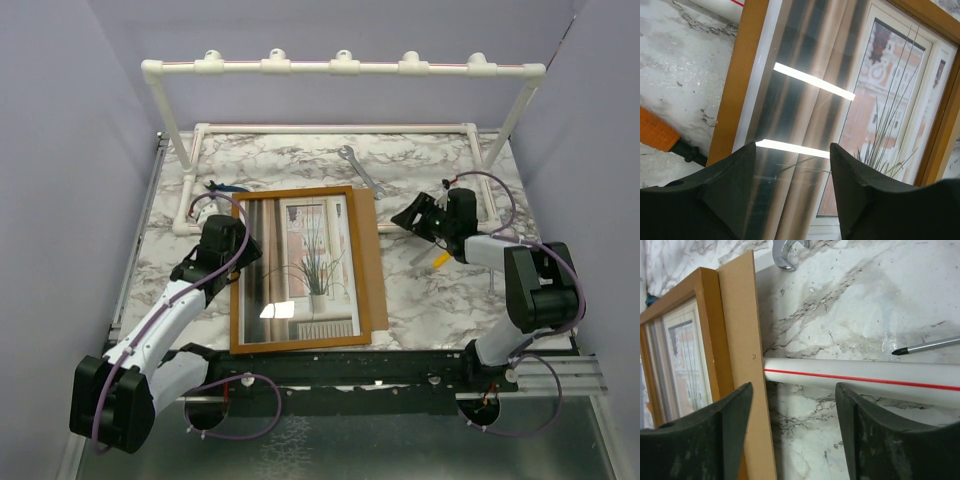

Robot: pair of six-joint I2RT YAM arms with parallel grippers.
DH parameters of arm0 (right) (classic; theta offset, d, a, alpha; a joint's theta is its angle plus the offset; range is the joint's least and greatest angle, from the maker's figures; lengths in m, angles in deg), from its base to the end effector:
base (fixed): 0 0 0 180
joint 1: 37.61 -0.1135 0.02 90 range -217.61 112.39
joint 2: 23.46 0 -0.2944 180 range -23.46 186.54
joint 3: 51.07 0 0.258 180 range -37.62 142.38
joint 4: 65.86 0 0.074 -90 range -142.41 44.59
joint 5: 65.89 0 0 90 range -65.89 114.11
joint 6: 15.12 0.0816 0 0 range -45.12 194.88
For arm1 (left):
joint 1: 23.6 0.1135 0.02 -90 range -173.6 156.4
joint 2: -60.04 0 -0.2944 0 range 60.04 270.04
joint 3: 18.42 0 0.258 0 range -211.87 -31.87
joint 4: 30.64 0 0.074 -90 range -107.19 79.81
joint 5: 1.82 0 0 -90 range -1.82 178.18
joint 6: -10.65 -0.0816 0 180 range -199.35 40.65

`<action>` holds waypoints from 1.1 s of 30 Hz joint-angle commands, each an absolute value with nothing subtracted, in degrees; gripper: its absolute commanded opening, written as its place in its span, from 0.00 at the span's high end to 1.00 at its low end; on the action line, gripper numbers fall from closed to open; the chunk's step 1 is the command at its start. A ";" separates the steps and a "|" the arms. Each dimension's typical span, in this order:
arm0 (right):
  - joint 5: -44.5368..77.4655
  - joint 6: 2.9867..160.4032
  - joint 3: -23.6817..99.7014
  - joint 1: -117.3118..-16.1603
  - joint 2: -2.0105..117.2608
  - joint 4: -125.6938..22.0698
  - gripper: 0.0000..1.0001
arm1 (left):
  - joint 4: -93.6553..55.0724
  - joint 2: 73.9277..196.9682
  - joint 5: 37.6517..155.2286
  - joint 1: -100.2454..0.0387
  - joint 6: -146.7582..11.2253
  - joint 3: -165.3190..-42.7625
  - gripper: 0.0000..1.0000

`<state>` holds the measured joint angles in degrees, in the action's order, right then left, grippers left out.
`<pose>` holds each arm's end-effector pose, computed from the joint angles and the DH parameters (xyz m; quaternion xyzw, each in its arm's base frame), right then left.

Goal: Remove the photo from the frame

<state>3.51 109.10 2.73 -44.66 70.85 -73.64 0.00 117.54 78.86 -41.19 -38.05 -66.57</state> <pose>0.3585 0.0733 0.1582 0.1195 0.8595 0.3130 0.3860 0.2278 -0.0584 0.2206 -0.2192 0.8770 -0.1430 0.4031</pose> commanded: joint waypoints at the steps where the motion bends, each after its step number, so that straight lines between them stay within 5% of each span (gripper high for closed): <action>1: 0.78 105.09 5.00 -44.75 67.60 -64.83 0.21 | -0.96 115.29 72.79 -40.79 -38.91 -66.12 0.32; 3: 2.07 102.93 6.21 -47.45 66.29 -60.24 0.04 | -0.60 114.64 70.79 -40.74 -39.28 -66.03 0.16; 5: 6.00 100.77 6.60 -51.45 64.32 -56.75 0.00 | -0.69 114.14 69.21 -40.74 -39.35 -65.33 0.08; 33: 6.27 102.00 9.50 -63.04 71.17 -56.96 0.00 | -17.59 125.81 73.30 -38.49 -42.45 -58.08 0.12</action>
